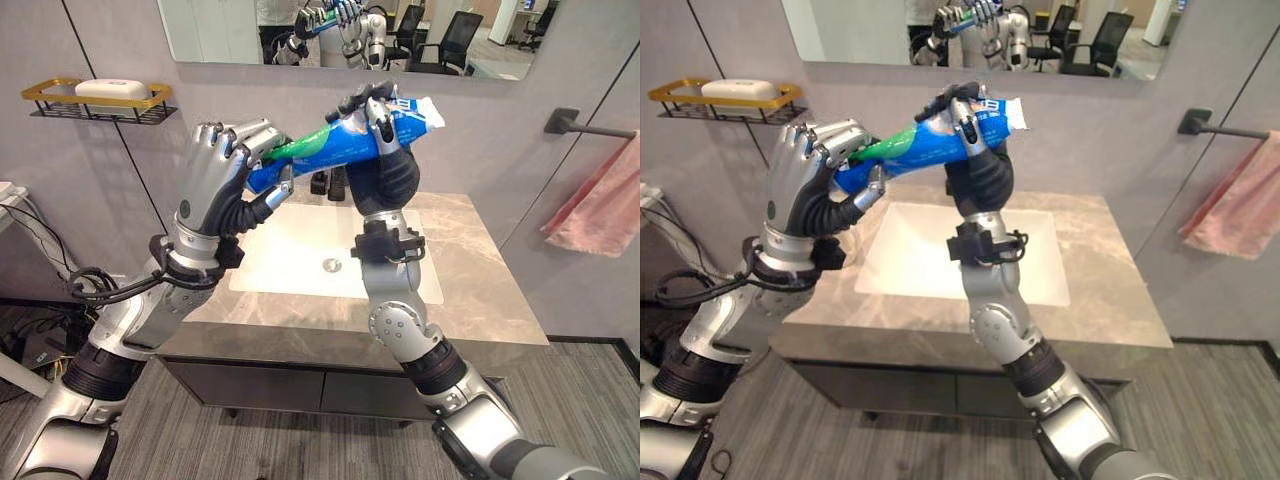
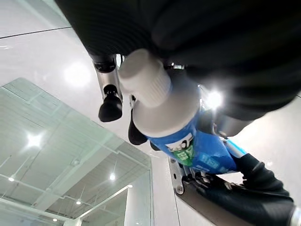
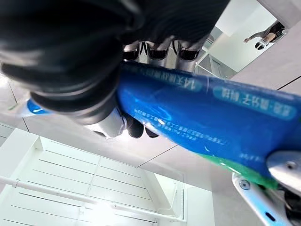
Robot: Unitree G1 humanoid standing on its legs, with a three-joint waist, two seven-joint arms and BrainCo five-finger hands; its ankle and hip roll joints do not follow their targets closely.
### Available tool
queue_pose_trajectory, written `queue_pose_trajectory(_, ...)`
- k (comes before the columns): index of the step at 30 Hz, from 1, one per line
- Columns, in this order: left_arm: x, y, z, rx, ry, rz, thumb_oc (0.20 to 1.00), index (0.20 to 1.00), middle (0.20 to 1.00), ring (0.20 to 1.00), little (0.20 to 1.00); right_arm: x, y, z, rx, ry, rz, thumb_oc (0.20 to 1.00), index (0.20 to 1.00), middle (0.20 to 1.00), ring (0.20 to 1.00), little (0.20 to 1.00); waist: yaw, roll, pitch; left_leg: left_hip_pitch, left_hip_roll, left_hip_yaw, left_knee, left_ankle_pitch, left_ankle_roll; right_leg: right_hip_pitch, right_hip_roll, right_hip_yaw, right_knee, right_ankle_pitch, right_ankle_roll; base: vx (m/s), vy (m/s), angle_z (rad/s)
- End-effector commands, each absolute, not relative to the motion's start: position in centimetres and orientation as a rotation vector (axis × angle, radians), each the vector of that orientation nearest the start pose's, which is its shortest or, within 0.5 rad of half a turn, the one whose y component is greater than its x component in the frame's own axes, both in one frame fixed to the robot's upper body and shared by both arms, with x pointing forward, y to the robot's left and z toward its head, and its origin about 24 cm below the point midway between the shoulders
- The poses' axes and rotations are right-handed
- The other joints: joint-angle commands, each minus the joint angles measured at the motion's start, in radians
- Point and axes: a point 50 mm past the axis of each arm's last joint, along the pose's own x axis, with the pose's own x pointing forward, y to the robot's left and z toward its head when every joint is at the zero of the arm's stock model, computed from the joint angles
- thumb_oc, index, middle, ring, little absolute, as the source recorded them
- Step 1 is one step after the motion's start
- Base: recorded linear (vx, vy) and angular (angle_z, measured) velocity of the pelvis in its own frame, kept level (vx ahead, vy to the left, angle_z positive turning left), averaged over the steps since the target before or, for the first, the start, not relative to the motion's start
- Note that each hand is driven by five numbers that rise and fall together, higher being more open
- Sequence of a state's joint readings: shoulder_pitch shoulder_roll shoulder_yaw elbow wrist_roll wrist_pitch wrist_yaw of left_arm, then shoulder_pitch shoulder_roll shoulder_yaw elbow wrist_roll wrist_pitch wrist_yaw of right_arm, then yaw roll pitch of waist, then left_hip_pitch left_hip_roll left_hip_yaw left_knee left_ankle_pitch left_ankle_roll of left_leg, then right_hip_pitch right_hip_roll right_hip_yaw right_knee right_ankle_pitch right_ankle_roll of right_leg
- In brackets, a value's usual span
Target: Put brush and paste in cup on sink, flatten towel.
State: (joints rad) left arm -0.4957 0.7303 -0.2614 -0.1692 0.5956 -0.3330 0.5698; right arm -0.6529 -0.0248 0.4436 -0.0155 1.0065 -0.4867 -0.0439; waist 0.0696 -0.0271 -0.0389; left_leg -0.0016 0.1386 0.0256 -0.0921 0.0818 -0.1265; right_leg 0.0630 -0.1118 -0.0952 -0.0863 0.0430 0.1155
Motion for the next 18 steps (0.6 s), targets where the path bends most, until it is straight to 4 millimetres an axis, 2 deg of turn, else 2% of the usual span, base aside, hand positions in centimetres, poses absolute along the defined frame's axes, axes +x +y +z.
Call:
queue_pose_trajectory(1, 27.1, 16.0, 24.7, 0.954, -1.264, 0.184, 0.200, 0.200, 0.200, 0.200, 0.200, 28.7, -4.8, 25.7, 1.070, -0.803, 0.564, 0.200, 0.200, 0.200, 0.200, 0.200, 0.007, -0.038, -0.013, 0.032, 0.024, -0.011, 0.005, -0.063, -0.006, -0.014, -0.088, -0.030, -0.001, 0.016, 0.040, 0.00, 0.000, 0.00)
queue_pose_trajectory(2, 27.0, 16.0, 24.6, 0.939, -1.260, 0.193, 0.200, 0.200, 0.200, 0.200, 0.200, 28.8, -4.8, 25.6, 1.067, -0.800, 0.553, 0.200, 0.200, 0.200, 0.200, 0.200, 0.008, -0.040, -0.011, 0.031, 0.024, -0.011, 0.005, -0.064, -0.006, -0.014, -0.088, -0.031, -0.001, 0.016, 0.039, 0.00, 0.000, 0.00)
queue_pose_trajectory(3, 26.9, 16.1, 24.4, 0.932, -1.257, 0.194, 0.294, 0.294, 0.294, 0.294, 0.294, 28.9, -4.9, 25.5, 1.060, -0.799, 0.542, 0.200, 0.200, 0.200, 0.200, 0.200, 0.009, -0.040, -0.011, 0.032, 0.023, -0.011, 0.005, -0.064, -0.005, -0.013, -0.088, -0.032, -0.001, 0.016, 0.039, 0.00, 0.000, 0.00)
queue_pose_trajectory(4, 26.4, 16.7, 23.8, 0.912, -1.232, 0.210, 0.875, 0.875, 0.875, 0.875, 0.875, 29.3, -5.3, 25.0, 0.976, -0.789, 0.496, 0.200, 0.200, 0.200, 0.200, 0.200, 0.015, -0.044, -0.007, 0.033, 0.021, -0.012, 0.005, -0.065, -0.004, -0.014, -0.089, -0.031, -0.001, 0.016, 0.039, 0.00, 0.000, 0.00)
queue_pose_trajectory(5, 26.1, 17.0, 23.7, 0.902, -1.224, 0.218, 1.000, 1.000, 1.000, 1.000, 1.000, 29.3, -5.2, 24.8, 0.960, -0.776, 0.489, 0.200, 0.200, 0.200, 0.200, 0.200, 0.016, -0.043, -0.006, 0.033, 0.021, -0.011, 0.005, -0.065, -0.004, -0.014, -0.089, -0.031, -0.001, 0.016, 0.039, 0.00, 0.000, 0.00)
queue_pose_trajectory(7, 25.8, 17.2, 23.6, 0.887, -1.219, 0.230, 1.000, 1.000, 1.000, 1.000, 1.000, 29.5, -5.2, 24.5, 0.951, -0.762, 0.478, 0.200, 0.200, 0.200, 0.200, 0.200, 0.019, -0.043, -0.005, 0.033, 0.020, -0.011, 0.005, -0.065, -0.003, -0.014, -0.091, -0.032, -0.001, 0.017, 0.039, 0.00, 0.000, 0.00)
queue_pose_trajectory(8, 24.8, 18.2, 22.4, 0.855, -1.170, 0.239, 1.000, 1.000, 1.000, 1.000, 1.000, 30.3, -5.5, 23.7, 0.908, -0.729, 0.423, 0.200, 0.200, 0.200, 0.200, 0.200, 0.038, -0.045, 0.001, 0.030, 0.016, -0.012, 0.005, -0.065, 0.000, -0.013, -0.094, -0.034, -0.001, 0.016, 0.039, 0.00, 0.000, 0.00)
queue_pose_trajectory(10, 24.5, 18.5, 21.9, 0.832, -1.141, 0.244, 1.000, 1.000, 1.000, 1.000, 1.000, 30.4, -5.5, 23.6, 0.891, -0.724, 0.409, 0.200, 0.200, 0.200, 0.200, 0.200, 0.043, -0.045, 0.002, 0.030, 0.015, -0.014, 0.005, -0.065, 0.001, -0.012, -0.096, -0.037, -0.001, 0.017, 0.039, 0.00, 0.000, 0.00)
queue_pose_trajectory(11, 24.1, 18.7, 21.2, 0.757, -1.101, 0.242, 1.000, 1.000, 1.000, 1.000, 1.000, 30.6, -5.8, 23.7, 0.871, -0.730, 0.386, 0.200, 0.200, 0.200, 0.200, 0.200, 0.050, -0.046, 0.006, 0.027, 0.013, -0.017, 0.005, -0.064, 0.002, -0.011, -0.098, -0.040, -0.001, 0.017, 0.039, 0.01, -0.003, 0.09)
queue_pose_trajectory(12, 23.0, 19.2, 19.0, 0.610, -0.994, 0.216, 1.000, 1.000, 1.000, 1.000, 1.000, 31.2, -6.5, 24.1, 0.819, -0.746, 0.330, 0.200, 0.200, 0.200, 0.200, 0.200, 0.070, -0.050, 0.012, 0.022, 0.010, -0.025, 0.005, -0.062, 0.005, -0.010, -0.099, -0.047, -0.001, 0.016, 0.038, 0.01, -0.003, 0.19)
queue_pose_trajectory(13, 23.0, 19.2, 19.0, 0.608, -0.992, 0.214, 1.000, 1.000, 1.000, 1.000, 1.000, 31.2, -6.4, 24.1, 0.818, -0.744, 0.329, 0.200, 0.200, 0.200, 0.200, 0.200, 0.069, -0.050, 0.011, 0.022, 0.010, -0.025, 0.005, -0.062, 0.005, -0.009, -0.100, -0.047, -0.001, 0.015, 0.038, 0.01, -0.001, 0.22)
queue_pose_trajectory(15, 22.2, 19.7, 17.3, 0.552, -0.907, 0.198, 1.000, 1.000, 1.000, 1.000, 1.000, 31.7, -7.2, 24.8, 0.792, -0.768, 0.286, 0.200, 0.200, 0.200, 0.200, 0.200, 0.090, -0.055, 0.018, 0.014, 0.005, -0.038, 0.005, -0.060, 0.009, -0.007, -0.100, -0.053, -0.001, 0.013, 0.037, 0.00, 0.000, 0.17)
queue_pose_trajectory(16, 21.8, 20.4, 14.8, 0.495, -0.765, 0.170, 1.000, 1.000, 1.000, 1.000, 1.000, 32.2, -8.2, 26.2, 0.746, -0.814, 0.238, 0.200, 0.200, 0.200, 0.200, 0.200, 0.117, -0.064, 0.027, 0.004, 0.000, -0.055, 0.005, -0.056, 0.012, -0.004, -0.104, -0.064, -0.001, 0.014, 0.038, 0.00, 0.002, 0.21)
queue_pose_trajectory(18, 21.3, 21.2, 12.8, 0.486, -0.642, 0.146, 1.000, 1.000, 1.000, 1.000, 1.000, 32.6, -9.0, 27.2, 0.704, -0.849, 0.193, 0.200, 0.200, 0.200, 0.200, 0.200, 0.142, -0.071, 0.033, -0.003, -0.005, -0.070, 0.005, -0.054, 0.016, 0.003, -0.106, -0.078, -0.001, 0.014, 0.040, 0.02, 0.006, 0.23)
